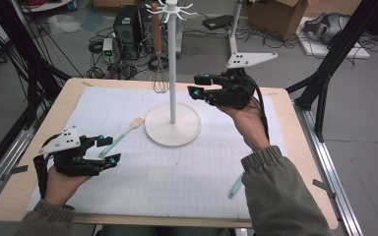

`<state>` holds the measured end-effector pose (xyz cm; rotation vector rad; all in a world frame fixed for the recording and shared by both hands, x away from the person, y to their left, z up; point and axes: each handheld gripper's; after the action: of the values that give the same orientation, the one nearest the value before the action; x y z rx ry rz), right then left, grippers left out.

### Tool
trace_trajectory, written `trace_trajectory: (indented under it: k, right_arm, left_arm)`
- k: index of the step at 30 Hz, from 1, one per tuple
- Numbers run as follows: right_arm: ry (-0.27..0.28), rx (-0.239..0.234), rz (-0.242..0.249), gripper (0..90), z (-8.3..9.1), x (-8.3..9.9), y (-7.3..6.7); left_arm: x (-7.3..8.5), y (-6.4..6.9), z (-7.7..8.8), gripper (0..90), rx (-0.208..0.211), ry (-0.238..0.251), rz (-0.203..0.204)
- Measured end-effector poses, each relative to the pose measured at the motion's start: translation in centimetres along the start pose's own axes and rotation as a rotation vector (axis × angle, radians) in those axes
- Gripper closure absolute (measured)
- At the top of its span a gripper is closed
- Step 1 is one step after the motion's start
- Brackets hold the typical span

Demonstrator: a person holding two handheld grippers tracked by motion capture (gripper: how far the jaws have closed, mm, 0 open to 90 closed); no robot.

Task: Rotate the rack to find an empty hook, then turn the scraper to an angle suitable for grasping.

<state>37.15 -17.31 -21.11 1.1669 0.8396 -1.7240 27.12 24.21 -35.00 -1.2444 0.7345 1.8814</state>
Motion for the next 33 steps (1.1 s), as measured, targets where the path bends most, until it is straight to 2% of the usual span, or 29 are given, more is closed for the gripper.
trace_trajectory:
  k: [5,11,15,24,29,32,33]
  right_arm:
    - [-0.021,0.001,-0.019,49.5,-0.1,1.7,0.3]
    - [-0.036,0.013,-0.032,47.3,0.0,3.0,0.4]
    - [-0.037,0.018,-0.04,46.3,0.1,3.9,0.1]
    - [-0.076,0.03,-0.047,45.7,0.7,6.6,-0.5]
    - [-0.102,0.052,-0.044,48.9,1.8,8.3,-0.8]
    - [-0.102,0.057,-0.05,55.6,3.0,9.9,-1.0]
    - [-0.102,0.057,-0.05,55.6,3.0,9.9,-1.0]
  left_arm:
    - [0.0,0.0,0.0,35.0,-0.002,-0.004,-0.001]
    - [0.1,-0.1,0.0,34.9,-0.006,-0.006,-0.001]
    - [0.1,-0.3,0.3,34.9,-0.018,-0.005,0.003]
    - [0.5,-0.8,0.3,34.8,-0.04,-0.018,0.015]
    - [0.8,-0.8,-0.1,34.7,-0.041,-0.03,0.014]
    - [0.9,-0.7,-0.3,33.8,-0.039,-0.036,0.014]
    - [0.9,-0.7,-0.4,33.8,-0.039,-0.038,0.014]
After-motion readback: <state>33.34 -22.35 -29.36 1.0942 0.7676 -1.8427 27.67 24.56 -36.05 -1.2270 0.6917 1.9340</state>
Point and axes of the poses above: each handheld gripper's, and its own axes: z roughly backward along the jaws, x roughly out of its underside, y roughly to its right, and after that the axes turned 3 degrees about -y, right-handed
